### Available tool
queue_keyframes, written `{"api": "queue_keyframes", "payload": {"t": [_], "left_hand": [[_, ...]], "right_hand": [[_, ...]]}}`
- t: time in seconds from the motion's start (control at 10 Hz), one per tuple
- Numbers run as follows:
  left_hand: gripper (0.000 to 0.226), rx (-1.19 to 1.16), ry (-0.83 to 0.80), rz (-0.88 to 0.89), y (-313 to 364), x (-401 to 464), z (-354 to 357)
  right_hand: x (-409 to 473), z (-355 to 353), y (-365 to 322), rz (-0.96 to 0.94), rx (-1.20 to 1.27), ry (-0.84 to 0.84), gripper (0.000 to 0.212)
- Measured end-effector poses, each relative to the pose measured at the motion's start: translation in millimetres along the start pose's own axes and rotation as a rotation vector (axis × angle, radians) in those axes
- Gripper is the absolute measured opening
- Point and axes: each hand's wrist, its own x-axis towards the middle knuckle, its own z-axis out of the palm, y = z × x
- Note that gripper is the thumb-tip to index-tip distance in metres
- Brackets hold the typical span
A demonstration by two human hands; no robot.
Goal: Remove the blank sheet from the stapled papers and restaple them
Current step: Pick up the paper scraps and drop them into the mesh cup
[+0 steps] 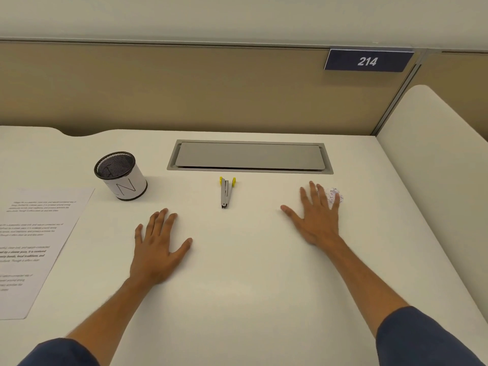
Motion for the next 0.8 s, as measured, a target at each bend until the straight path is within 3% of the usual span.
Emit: {"api": "queue_keyframes", "payload": {"t": [0.1, 0.2, 0.3, 0.4, 0.6, 0.8], "left_hand": [[0.08, 0.002, 0.002, 0.001, -0.4, 0.6, 0.2], [0.08, 0.012, 0.001, 0.003, -0.3, 0.6, 1.3], [0.08, 0.014, -0.002, 0.0, -1.7, -0.1, 2.2], [0.079, 0.019, -0.002, 0.001, -1.7, 0.3, 2.3], [0.079, 0.02, -0.003, 0.002, -1.4, 0.6, 2.2], [0.079, 0.026, -0.006, 0.0, -1.5, 0.1, 2.5]], "right_hand": [[6.6, -1.0, 16.0, 0.07, -0.017, 0.027, 0.099], [19.7, -2.7, 31.0, 0.02, -0.01, 0.027, 0.096], [27.9, -2.4, 36.6, -0.054, -0.001, 0.016, 0.084], [37.0, -1.6, 45.3, -0.098, 0.012, 0.056, 0.052], [38.9, -0.7, 59.4, -0.098, 0.064, 0.177, 0.031], [33.6, -22.0, 74.9, 0.0, 0.094, 0.12, 0.035]]}}
